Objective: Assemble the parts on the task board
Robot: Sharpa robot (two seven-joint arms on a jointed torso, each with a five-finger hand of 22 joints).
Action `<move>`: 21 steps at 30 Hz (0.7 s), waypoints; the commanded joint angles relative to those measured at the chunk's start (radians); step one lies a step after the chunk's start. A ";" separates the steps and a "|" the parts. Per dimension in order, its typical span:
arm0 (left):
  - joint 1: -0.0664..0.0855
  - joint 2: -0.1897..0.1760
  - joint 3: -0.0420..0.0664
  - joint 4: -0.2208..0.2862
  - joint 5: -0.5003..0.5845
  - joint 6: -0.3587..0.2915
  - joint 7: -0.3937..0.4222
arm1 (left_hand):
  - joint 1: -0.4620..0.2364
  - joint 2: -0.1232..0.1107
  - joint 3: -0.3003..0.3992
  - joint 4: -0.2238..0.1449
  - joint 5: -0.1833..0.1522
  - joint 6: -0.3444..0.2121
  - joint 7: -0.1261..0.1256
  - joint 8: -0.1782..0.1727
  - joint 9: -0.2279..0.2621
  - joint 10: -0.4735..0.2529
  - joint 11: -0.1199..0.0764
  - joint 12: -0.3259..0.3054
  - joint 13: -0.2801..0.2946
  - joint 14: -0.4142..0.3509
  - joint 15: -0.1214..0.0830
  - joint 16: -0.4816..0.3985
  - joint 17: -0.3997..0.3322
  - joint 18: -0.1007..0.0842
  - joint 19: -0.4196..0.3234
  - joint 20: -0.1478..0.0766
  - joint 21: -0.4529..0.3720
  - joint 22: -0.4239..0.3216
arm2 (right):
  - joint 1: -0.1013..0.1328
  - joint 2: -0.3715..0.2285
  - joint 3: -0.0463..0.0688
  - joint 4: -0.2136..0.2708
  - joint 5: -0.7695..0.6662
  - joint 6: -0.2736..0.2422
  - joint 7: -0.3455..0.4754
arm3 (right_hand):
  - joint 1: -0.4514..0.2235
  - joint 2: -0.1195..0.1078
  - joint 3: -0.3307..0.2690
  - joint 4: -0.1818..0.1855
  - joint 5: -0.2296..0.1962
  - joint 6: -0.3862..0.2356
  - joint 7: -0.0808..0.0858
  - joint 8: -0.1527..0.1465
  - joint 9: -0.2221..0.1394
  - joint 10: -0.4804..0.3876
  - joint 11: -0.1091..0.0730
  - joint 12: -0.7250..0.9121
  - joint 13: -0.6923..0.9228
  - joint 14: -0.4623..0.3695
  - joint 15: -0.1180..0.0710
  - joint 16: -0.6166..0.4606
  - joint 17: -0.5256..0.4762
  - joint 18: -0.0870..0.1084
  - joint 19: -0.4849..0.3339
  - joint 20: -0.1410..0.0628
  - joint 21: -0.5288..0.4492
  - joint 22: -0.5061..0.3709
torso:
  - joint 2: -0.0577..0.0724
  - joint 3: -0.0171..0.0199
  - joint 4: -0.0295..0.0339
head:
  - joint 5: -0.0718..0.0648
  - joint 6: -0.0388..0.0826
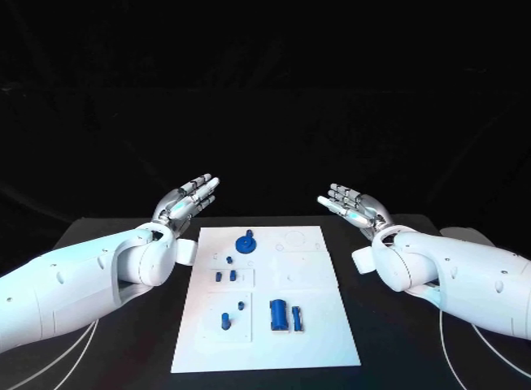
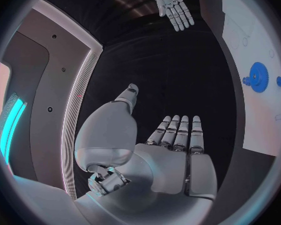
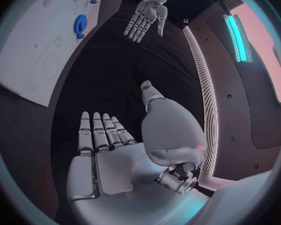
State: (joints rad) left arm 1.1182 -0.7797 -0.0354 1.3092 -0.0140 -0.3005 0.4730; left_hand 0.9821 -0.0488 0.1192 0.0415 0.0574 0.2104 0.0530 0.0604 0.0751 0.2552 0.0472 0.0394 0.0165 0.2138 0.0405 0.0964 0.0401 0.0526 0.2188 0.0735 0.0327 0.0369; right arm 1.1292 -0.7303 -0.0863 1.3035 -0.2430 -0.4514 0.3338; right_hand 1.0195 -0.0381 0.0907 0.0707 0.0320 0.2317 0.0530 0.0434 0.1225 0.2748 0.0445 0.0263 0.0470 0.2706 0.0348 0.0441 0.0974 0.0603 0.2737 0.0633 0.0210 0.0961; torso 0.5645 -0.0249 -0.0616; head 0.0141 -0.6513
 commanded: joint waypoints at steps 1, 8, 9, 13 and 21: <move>-0.009 0.001 0.005 0.039 0.002 -0.097 0.013 | -0.982 0.049 -0.119 -0.042 -0.057 -0.210 -0.053 -0.060 -0.075 -0.255 -0.047 -0.039 -0.016 -0.214 -0.040 -0.096 -0.040 -0.053 -0.219 -0.073 -0.033 -0.037 | -0.017 -0.008 0.017 0.060 0.071 -0.095 0.062 | -1.019 0.038 -0.091 -0.071 -0.032 -0.232 -0.053 -0.043 -0.123 -0.275 -0.045 -0.026 -0.047 -0.271 -0.035 -0.044 -0.097 -0.060 -0.274 -0.063 -0.021 -0.096 | -0.013 0.0159 0.0396 | -0.009 0.031; -0.040 0.000 0.021 0.155 0.008 -0.292 0.031 | -0.982 0.049 -0.119 -0.042 -0.057 -0.210 -0.053 -0.060 -0.075 -0.255 -0.047 -0.039 -0.016 -0.214 -0.040 -0.096 -0.040 -0.053 -0.219 -0.073 -0.033 -0.037 | -0.061 -0.037 0.066 0.206 0.192 -0.253 0.149 | -1.019 0.038 -0.091 -0.071 -0.032 -0.232 -0.053 -0.043 -0.123 -0.275 -0.045 -0.026 -0.047 -0.271 -0.035 -0.044 -0.097 -0.060 -0.274 -0.063 -0.021 -0.096 | -0.020 0.0249 0.0616 | -0.014 0.051; -0.044 0.000 0.023 0.171 0.009 -0.318 0.033 | -0.982 0.049 -0.119 -0.042 -0.057 -0.210 -0.053 -0.060 -0.075 -0.255 -0.047 -0.039 -0.016 -0.214 -0.040 -0.096 -0.040 -0.053 -0.219 -0.073 -0.033 -0.037 | -0.065 -0.040 0.070 0.220 0.204 -0.268 0.158 | -1.019 0.038 -0.091 -0.071 -0.032 -0.232 -0.053 -0.043 -0.123 -0.275 -0.045 -0.026 -0.047 -0.271 -0.035 -0.044 -0.097 -0.060 -0.274 -0.063 -0.021 -0.096 | -0.020 0.0249 0.0616 | -0.014 0.051; -0.059 0.000 0.030 0.225 0.012 -0.409 0.041 | -0.982 0.049 -0.119 -0.042 -0.057 -0.210 -0.053 -0.060 -0.075 -0.255 -0.047 -0.039 -0.016 -0.214 -0.040 -0.096 -0.040 -0.053 -0.219 -0.073 -0.033 -0.037 | -0.077 -0.048 0.084 0.260 0.238 -0.312 0.182 | -1.019 0.038 -0.091 -0.071 -0.032 -0.232 -0.053 -0.043 -0.123 -0.275 -0.045 -0.026 -0.047 -0.271 -0.035 -0.044 -0.097 -0.060 -0.274 -0.063 -0.021 -0.096 | -0.020 0.0249 0.0616 | -0.014 0.051; -0.068 0.000 0.035 0.261 0.014 -0.469 0.047 | -0.982 0.049 -0.119 -0.042 -0.057 -0.210 -0.053 -0.060 -0.075 -0.255 -0.047 -0.039 -0.016 -0.214 -0.040 -0.096 -0.040 -0.053 -0.219 -0.073 -0.033 -0.037 | -0.079 -0.050 0.086 0.267 0.243 -0.319 0.186 | -1.019 0.038 -0.091 -0.071 -0.032 -0.232 -0.053 -0.043 -0.123 -0.275 -0.045 -0.026 -0.047 -0.271 -0.035 -0.044 -0.097 -0.060 -0.274 -0.063 -0.021 -0.096 | -0.020 0.0249 0.0616 | -0.014 0.051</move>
State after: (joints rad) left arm 1.0500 -0.7810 -0.0014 1.5664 -0.0032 -0.7044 0.4948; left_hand 0.0070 0.0000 0.0055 -0.0014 0.0034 0.0071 -0.0022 0.0035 0.0018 0.0037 0.0002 0.0066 0.0013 0.0036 0.0003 0.0035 0.0017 0.0059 0.0035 0.0000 0.0058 0.0014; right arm 1.0506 -0.7798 -0.0006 1.5681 -0.0205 -0.7419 0.4844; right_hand 0.0093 -0.0009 0.0054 -0.0015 0.0034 0.0069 -0.0034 0.0034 0.0024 0.0052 0.0000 0.0066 0.0016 0.0051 -0.0002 0.0068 0.0024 0.0077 0.0048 0.0002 0.0049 0.0023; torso 0.5444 -0.0002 -0.0005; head 0.0001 -0.6001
